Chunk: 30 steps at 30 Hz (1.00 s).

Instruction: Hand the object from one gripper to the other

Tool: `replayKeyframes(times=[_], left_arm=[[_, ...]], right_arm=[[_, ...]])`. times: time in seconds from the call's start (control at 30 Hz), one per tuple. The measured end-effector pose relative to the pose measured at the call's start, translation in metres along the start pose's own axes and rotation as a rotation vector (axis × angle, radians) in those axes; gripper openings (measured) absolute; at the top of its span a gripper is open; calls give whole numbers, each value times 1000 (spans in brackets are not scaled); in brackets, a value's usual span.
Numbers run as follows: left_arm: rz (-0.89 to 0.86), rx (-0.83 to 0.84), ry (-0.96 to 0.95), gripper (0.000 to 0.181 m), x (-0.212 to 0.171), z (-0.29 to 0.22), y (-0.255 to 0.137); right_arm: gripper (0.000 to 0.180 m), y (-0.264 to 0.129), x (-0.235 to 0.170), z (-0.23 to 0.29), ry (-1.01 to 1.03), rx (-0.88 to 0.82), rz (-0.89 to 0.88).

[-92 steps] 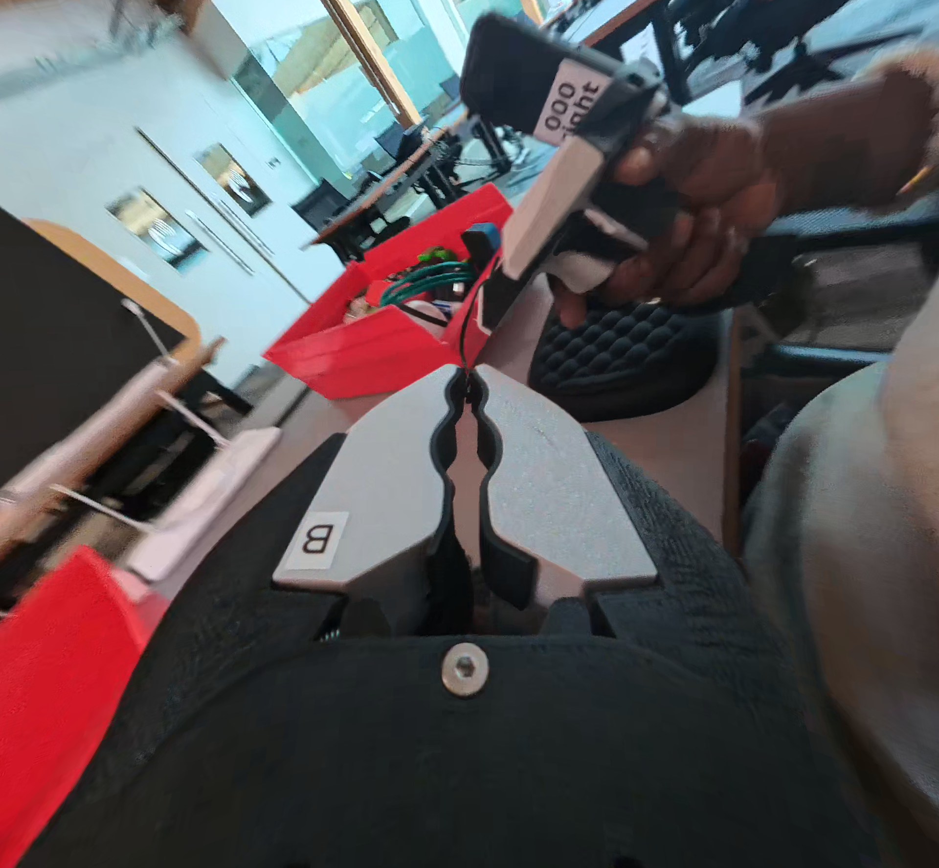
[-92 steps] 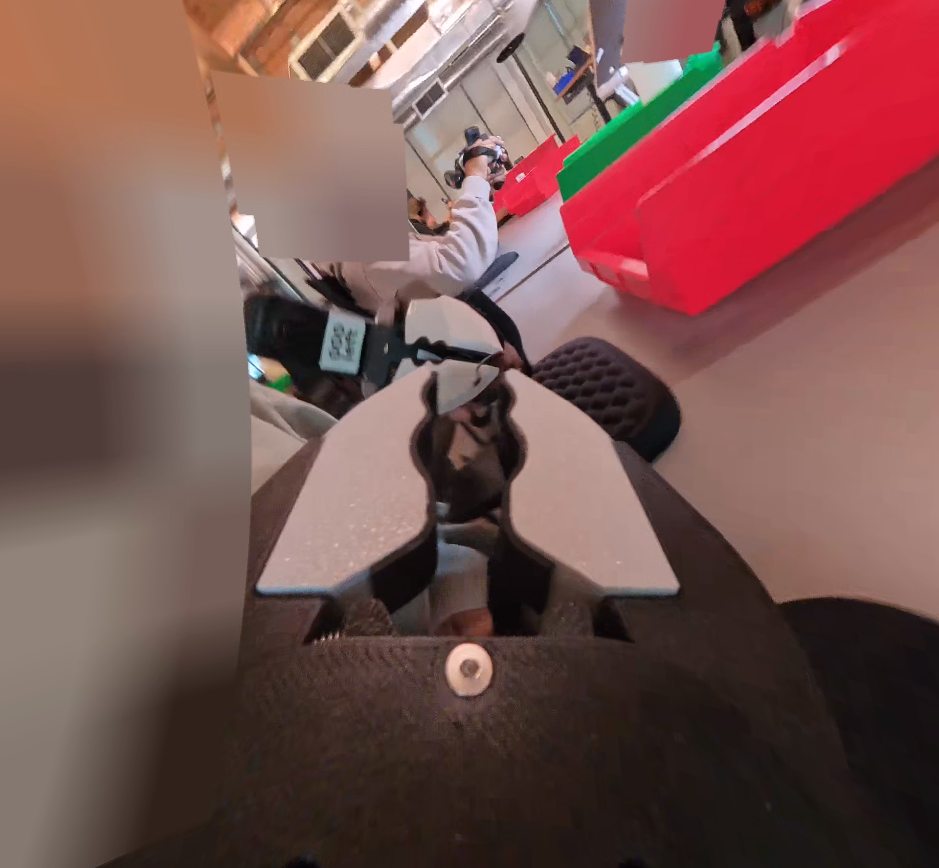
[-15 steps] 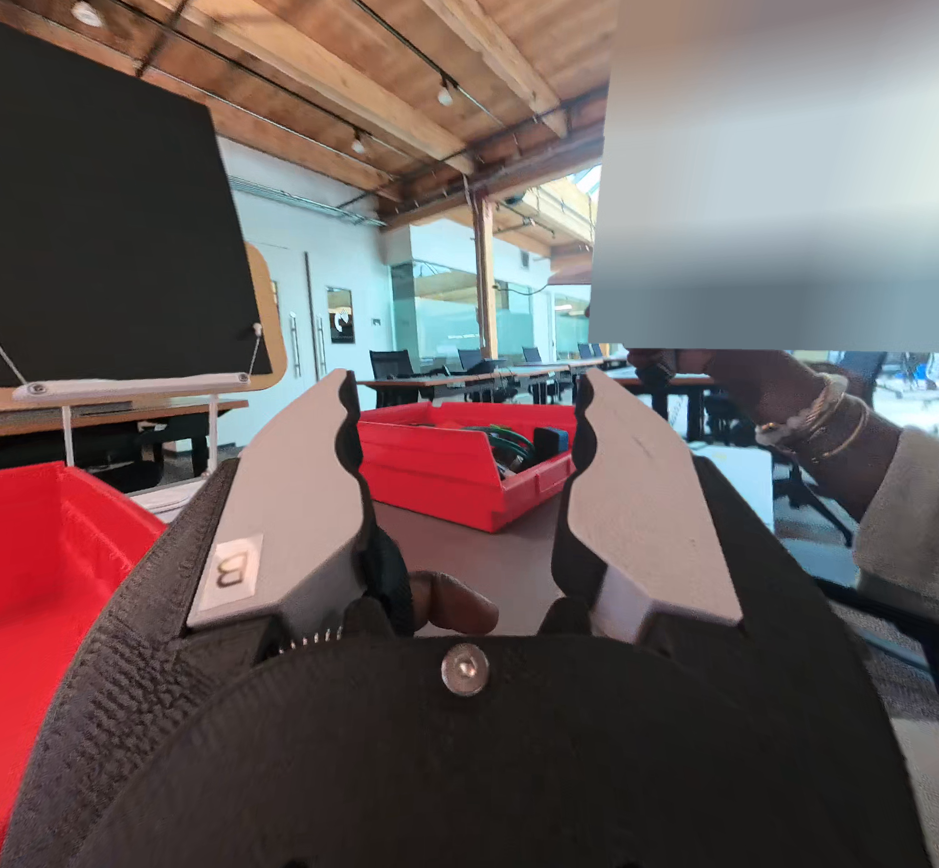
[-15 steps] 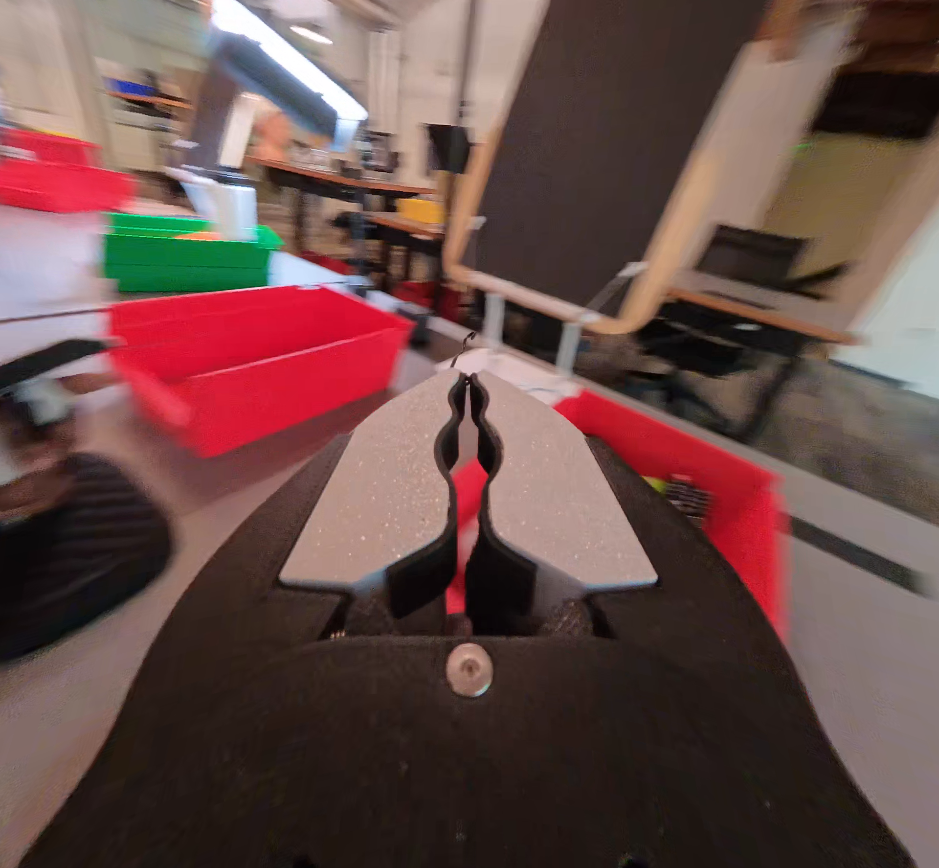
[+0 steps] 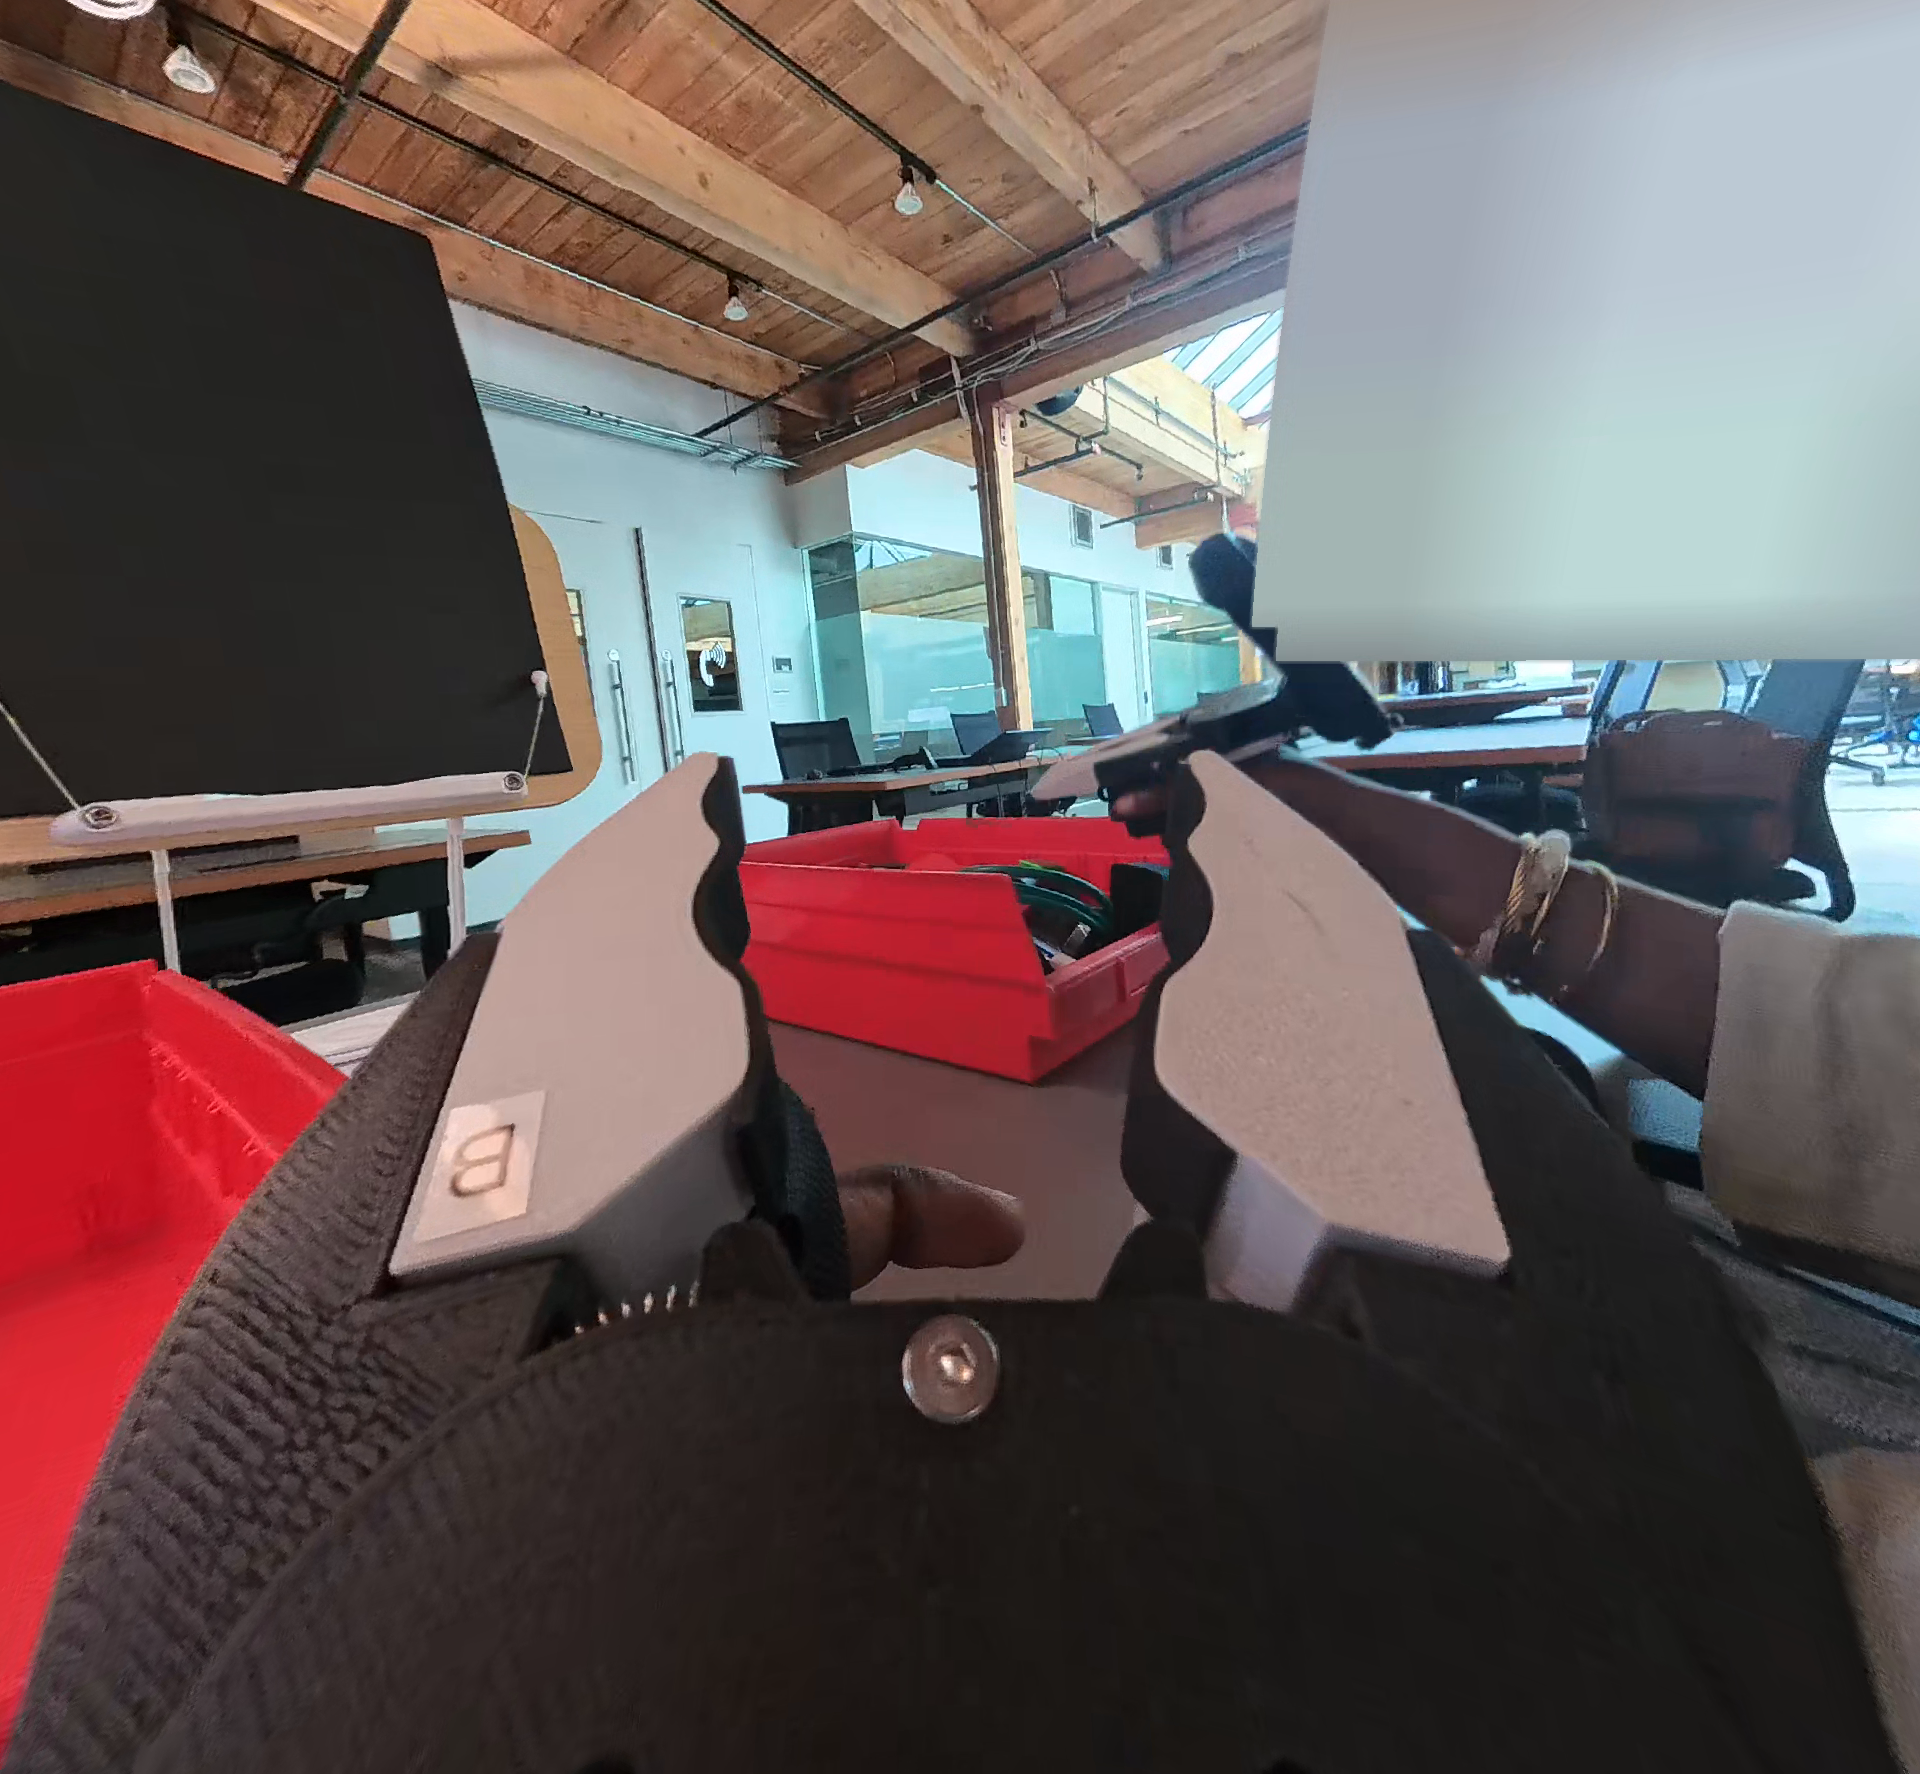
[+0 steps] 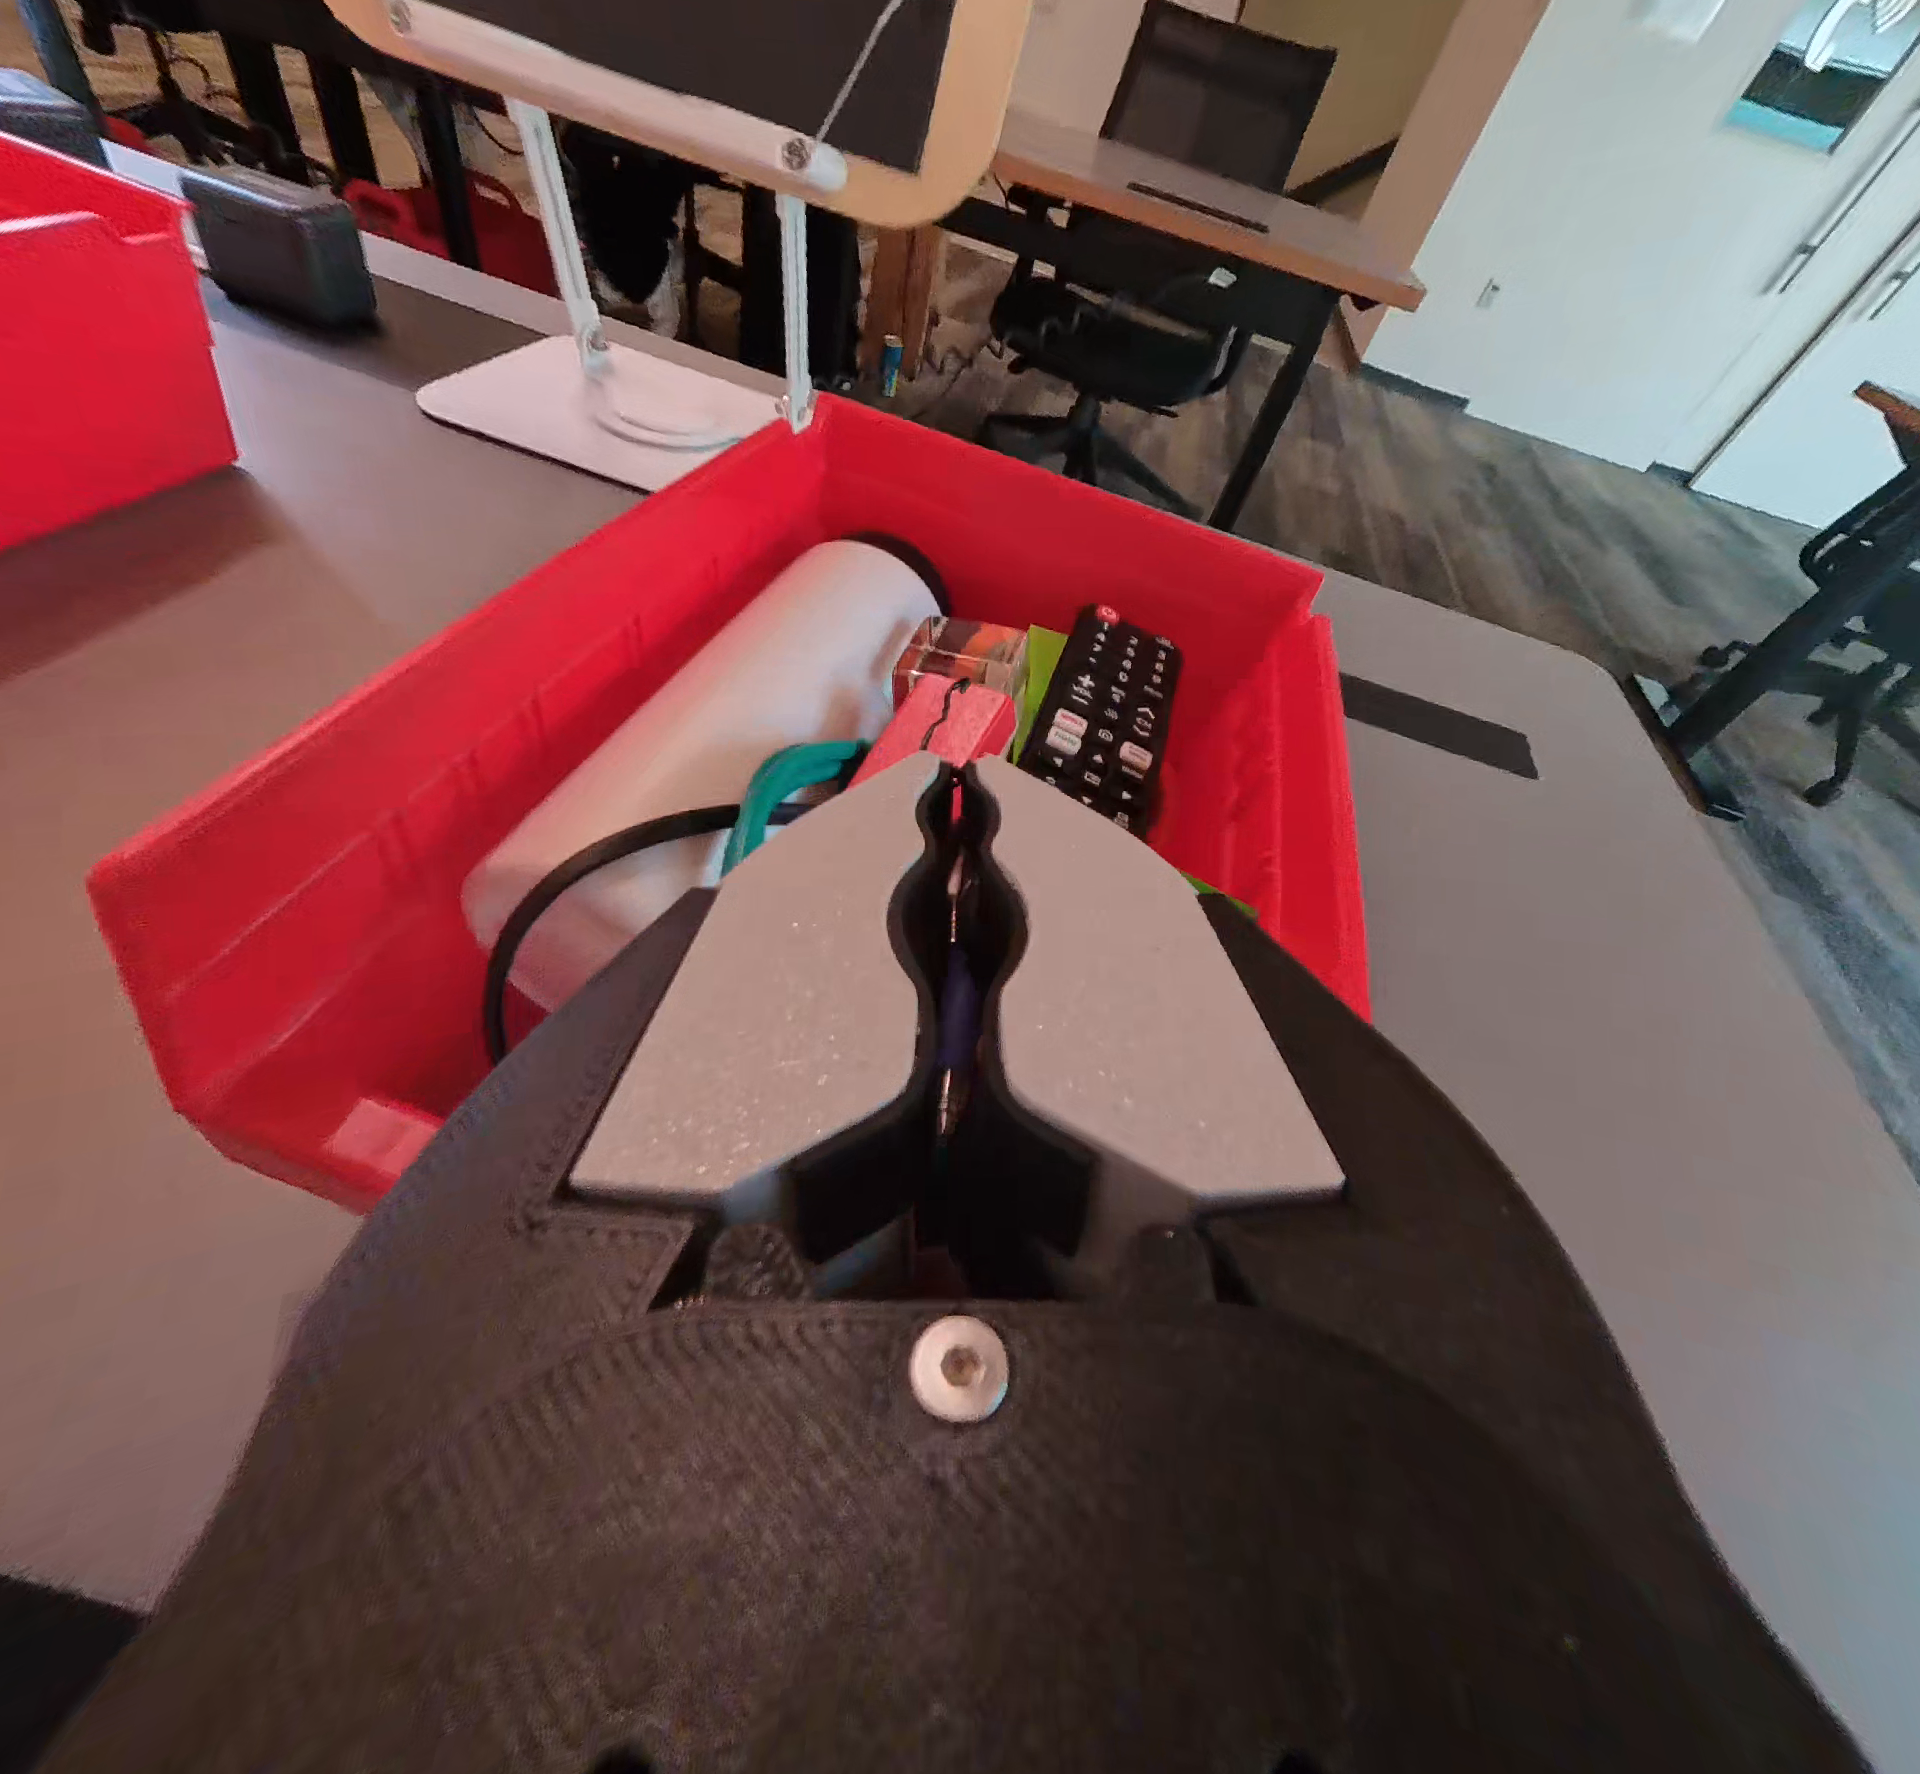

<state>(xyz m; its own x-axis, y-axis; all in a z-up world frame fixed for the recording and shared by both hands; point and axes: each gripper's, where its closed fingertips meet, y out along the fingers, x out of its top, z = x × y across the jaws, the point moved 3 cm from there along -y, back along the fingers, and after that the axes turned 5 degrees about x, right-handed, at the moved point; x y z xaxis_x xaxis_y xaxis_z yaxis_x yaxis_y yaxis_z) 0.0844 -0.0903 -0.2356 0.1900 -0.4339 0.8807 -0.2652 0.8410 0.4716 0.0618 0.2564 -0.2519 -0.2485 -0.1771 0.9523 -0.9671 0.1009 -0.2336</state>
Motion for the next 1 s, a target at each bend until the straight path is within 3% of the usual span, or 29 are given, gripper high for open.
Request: replayKeyframes(times=[0.3,0.5,0.7,0.83,1.0], left_arm=[[-4,-34,-4,78,0,-4,0],[-22,-50,-14,77,2,-5,-1],[-27,-40,17,77,2,-7,-1],[-38,22,40,87,5,0,-2],[40,156,-11,123,17,19,-5]], right_arm=[[6,18,-33,-1,7,-50,151],[47,16,-26,5,-9,-5,117],[116,-7,20,9,18,24,-155],[135,-36,62,32,74,126,-351],[140,-56,68,69,80,194,-326]])
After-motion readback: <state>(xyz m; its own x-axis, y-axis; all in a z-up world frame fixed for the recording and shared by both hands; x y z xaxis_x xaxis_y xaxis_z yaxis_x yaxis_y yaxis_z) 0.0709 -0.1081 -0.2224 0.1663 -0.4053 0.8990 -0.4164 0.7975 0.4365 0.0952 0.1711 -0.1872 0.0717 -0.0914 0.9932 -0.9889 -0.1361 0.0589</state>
